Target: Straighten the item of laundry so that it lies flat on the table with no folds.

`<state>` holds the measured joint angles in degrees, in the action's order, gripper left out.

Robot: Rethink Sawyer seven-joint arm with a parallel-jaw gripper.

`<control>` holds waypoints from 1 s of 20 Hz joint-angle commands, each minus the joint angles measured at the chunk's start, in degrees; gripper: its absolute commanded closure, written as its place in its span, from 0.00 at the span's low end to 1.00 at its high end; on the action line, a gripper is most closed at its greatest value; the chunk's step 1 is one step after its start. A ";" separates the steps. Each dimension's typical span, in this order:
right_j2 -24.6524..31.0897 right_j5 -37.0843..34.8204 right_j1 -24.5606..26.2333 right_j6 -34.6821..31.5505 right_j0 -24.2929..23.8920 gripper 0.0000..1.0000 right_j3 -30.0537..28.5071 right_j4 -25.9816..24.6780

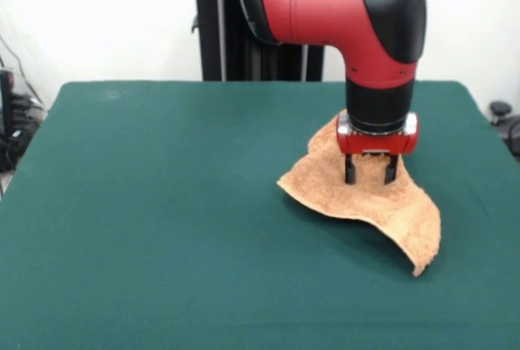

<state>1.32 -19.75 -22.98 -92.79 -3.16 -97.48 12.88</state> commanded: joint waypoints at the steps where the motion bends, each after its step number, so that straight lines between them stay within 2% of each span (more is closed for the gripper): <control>1: 2.38 16.58 15.16 -4.76 -4.50 0.00 8.29 -5.97; 10: 4.02 15.65 17.03 -2.39 -7.91 0.00 12.30 -12.43; 20: 5.00 10.50 16.81 -0.64 -10.78 0.00 14.59 -18.64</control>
<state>7.69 -28.11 -22.19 -92.80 -9.57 -93.24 2.76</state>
